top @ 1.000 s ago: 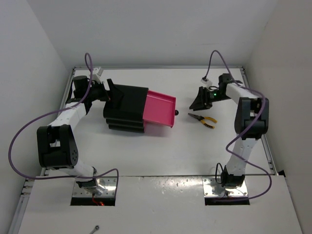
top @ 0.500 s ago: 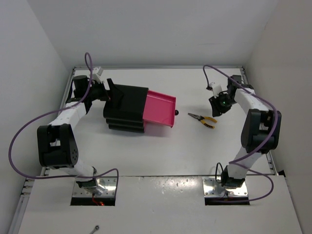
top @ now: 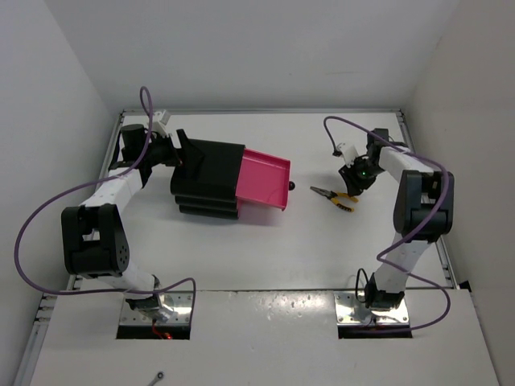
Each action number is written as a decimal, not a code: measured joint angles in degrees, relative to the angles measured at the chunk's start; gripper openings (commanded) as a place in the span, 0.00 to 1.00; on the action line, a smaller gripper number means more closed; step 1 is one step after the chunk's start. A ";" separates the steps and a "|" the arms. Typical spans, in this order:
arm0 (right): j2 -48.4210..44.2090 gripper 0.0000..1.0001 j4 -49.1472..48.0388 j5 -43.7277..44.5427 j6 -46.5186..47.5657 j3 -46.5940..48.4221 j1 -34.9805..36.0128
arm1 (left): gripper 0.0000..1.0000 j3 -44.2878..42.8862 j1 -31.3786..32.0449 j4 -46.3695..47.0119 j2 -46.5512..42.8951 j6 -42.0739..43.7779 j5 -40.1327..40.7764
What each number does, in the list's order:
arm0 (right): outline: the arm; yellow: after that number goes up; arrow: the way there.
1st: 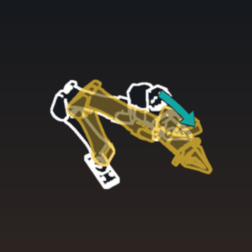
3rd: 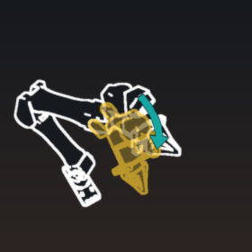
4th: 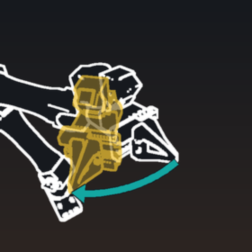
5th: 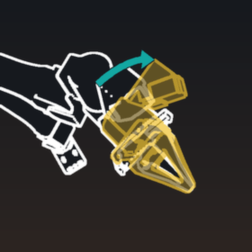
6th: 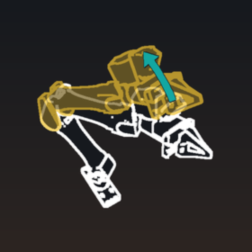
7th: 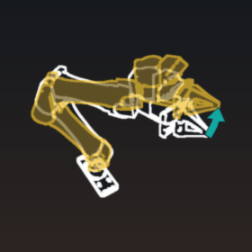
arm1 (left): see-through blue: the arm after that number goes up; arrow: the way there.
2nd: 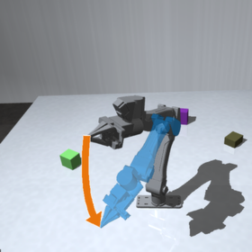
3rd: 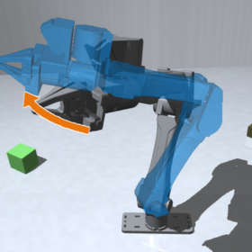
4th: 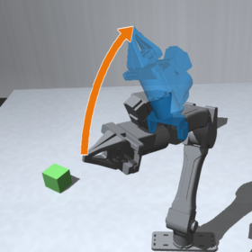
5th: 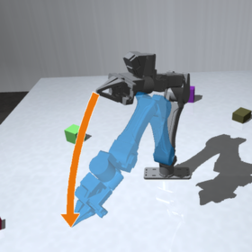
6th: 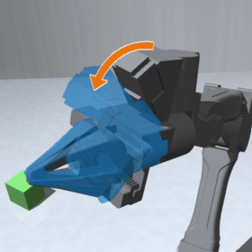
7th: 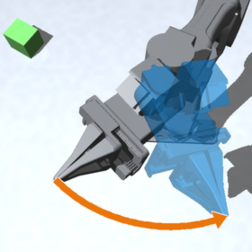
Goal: Sort the tools into containers
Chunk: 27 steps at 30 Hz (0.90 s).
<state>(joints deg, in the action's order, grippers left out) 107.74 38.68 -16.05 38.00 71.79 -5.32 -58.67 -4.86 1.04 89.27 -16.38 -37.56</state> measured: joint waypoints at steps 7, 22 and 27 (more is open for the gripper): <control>0.57 0.41 -0.44 0.04 1.07 0.00 1.40 | 1.00 -0.33 0.00 0.09 0.52 -0.20 -0.17; 5.81 0.36 -4.09 3.45 3.04 0.57 5.49 | 1.00 -0.61 0.00 0.33 1.01 -0.44 -0.39; 6.78 0.27 -3.06 4.22 6.05 1.95 5.57 | 1.00 -0.70 0.00 0.37 1.05 -0.50 -0.44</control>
<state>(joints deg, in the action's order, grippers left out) 114.52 35.62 -11.84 44.05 73.73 0.25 -59.37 -4.86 1.41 90.32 -16.88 -38.00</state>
